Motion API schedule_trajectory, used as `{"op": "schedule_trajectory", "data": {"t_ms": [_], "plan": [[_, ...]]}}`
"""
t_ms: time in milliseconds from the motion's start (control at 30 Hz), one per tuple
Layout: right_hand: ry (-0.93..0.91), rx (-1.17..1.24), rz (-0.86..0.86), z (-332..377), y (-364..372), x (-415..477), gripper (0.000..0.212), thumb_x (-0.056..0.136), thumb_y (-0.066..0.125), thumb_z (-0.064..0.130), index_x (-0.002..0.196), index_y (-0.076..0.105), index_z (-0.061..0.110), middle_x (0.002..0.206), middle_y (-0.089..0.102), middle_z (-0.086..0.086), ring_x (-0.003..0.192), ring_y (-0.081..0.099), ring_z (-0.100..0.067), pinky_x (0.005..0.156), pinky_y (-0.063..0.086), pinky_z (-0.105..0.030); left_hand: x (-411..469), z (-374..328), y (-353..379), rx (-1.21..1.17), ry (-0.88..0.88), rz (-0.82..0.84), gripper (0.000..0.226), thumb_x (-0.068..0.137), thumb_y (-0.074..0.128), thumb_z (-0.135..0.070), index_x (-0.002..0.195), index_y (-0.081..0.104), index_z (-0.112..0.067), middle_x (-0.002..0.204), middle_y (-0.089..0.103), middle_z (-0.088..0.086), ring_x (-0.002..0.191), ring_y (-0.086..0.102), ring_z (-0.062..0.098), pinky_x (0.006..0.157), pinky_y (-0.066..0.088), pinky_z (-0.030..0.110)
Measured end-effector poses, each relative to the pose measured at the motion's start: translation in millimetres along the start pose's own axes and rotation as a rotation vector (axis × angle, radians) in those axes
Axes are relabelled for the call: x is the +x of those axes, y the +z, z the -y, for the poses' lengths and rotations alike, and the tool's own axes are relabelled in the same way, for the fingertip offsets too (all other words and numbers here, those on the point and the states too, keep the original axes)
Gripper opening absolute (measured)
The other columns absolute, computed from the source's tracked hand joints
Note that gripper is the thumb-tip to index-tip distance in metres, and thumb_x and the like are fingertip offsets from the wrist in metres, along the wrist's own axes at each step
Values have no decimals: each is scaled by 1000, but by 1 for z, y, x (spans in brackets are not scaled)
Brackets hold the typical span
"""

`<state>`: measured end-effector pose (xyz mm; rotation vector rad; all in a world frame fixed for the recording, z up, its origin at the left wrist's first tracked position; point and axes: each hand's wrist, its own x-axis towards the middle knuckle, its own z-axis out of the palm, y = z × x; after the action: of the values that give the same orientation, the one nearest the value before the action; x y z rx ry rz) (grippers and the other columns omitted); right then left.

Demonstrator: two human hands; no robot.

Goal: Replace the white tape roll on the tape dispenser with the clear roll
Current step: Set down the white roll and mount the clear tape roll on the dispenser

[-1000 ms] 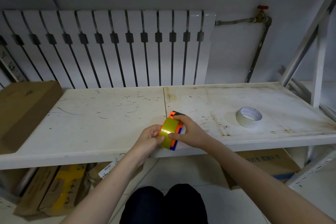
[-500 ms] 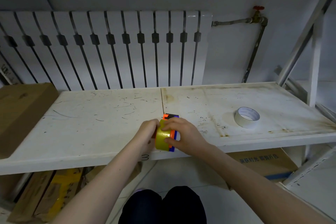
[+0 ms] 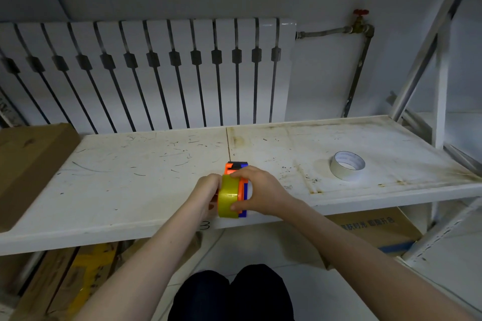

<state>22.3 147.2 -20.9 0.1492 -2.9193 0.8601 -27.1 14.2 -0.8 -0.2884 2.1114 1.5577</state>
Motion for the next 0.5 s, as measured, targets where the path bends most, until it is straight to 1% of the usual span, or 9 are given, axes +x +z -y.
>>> {"op": "schedule_trajectory", "data": {"t_ms": [33,67,100,167,233,300,400,433,500], "plan": [[6,-4,1,0,-1,1,73,70,78,40,133,45,26,134,50,1,119,48,-17,92,45,-30,0,1,-1,-2,2,1,6,75,41,0,74,44,-5,84,51,18,78,48,30,77,39,36],[11,2,2,0,-2,1,73,70,78,40,133,45,26,134,50,1,119,48,-17,92,45,-30,0,3,-2,-8,7,11,8,73,41,0,78,44,-5,88,51,18,81,49,31,76,41,36],[13,13,3,0,-2,1,73,69,78,41,133,45,26,135,50,1,120,47,-17,93,45,-31,1,5,-3,-22,15,26,9,72,41,-2,80,43,-7,89,50,18,79,49,31,73,42,35],[16,40,7,-1,0,1,73,69,78,41,132,45,27,135,49,1,120,47,-17,94,46,-32,0,9,-6,-67,33,55,5,74,42,-13,78,44,-10,83,52,13,70,49,27,63,40,30],[18,69,-1,-3,2,-1,72,69,79,41,131,46,28,134,49,1,119,48,-17,94,49,-34,0,10,-5,-89,51,53,14,77,44,-21,85,50,-10,81,55,11,68,51,24,59,40,27],[23,75,-8,-3,4,-2,72,68,79,41,130,46,28,133,49,1,117,48,-17,93,50,-35,-1,10,-3,-93,68,27,16,78,46,-18,90,52,-9,80,55,11,69,52,23,58,40,28],[36,62,-8,-2,4,-2,71,68,79,41,130,46,29,134,48,1,118,47,-16,93,50,-35,-2,9,-1,-113,68,20,5,77,44,-9,78,49,-10,75,53,10,66,50,23,55,38,28],[38,58,-10,-2,4,-2,71,68,79,42,130,46,29,134,48,1,118,47,-16,93,49,-35,-1,10,-1,-109,61,14,5,75,44,-7,74,48,-10,75,52,10,66,50,24,56,38,28],[45,60,-23,-3,4,-2,72,68,79,42,130,47,29,133,49,2,117,48,-16,92,51,-35,-1,12,-4,-75,54,2,8,71,44,-2,76,49,-7,77,52,13,70,50,27,60,39,28]]}}
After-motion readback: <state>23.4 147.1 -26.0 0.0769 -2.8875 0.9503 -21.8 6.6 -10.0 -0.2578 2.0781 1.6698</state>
